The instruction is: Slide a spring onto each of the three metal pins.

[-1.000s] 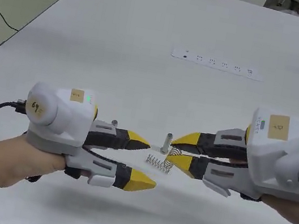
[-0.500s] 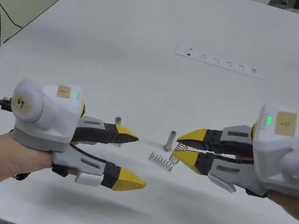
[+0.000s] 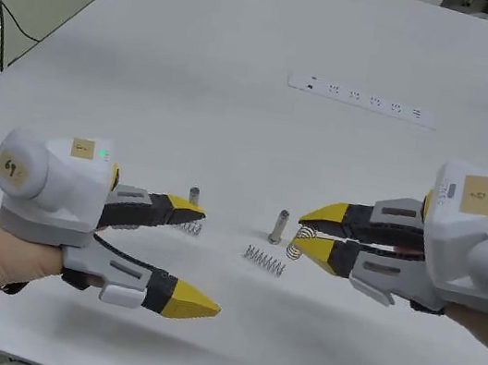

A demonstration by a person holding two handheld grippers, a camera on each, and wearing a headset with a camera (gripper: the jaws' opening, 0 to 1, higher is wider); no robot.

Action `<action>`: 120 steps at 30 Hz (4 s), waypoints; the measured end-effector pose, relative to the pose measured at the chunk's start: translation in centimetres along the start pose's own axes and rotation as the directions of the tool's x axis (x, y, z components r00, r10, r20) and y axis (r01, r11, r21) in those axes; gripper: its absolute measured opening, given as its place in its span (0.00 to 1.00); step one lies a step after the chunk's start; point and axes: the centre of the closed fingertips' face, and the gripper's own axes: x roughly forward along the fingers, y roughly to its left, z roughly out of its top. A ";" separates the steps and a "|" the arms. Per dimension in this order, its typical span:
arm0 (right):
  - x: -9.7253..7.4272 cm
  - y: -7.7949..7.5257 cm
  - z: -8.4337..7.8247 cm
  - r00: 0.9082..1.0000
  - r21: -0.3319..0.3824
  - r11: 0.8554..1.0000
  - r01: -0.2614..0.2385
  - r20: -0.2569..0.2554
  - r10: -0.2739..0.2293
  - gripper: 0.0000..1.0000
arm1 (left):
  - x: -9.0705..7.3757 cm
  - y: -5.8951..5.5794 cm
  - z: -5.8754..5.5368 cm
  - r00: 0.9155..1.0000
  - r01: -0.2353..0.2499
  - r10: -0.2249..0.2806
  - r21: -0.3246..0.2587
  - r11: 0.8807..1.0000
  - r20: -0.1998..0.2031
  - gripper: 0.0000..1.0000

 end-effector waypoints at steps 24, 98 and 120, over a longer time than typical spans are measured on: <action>-0.8 -0.9 -1.6 0.999 0.035 0.999 0.021 -0.040 -0.020 0.07 | -1.9 2.5 0.0 0.994 -0.106 0.107 -0.036 0.994 0.035 0.98; -3.3 -7.7 -7.8 0.976 0.218 0.960 0.177 -0.163 -0.143 0.07 | -3.1 3.4 0.5 0.985 -0.152 0.159 -0.093 0.984 0.072 0.98; -2.8 -7.8 -8.5 0.974 0.227 0.956 0.183 -0.172 -0.146 0.07 | -3.3 3.5 0.3 0.984 -0.157 0.164 -0.103 0.982 0.069 0.98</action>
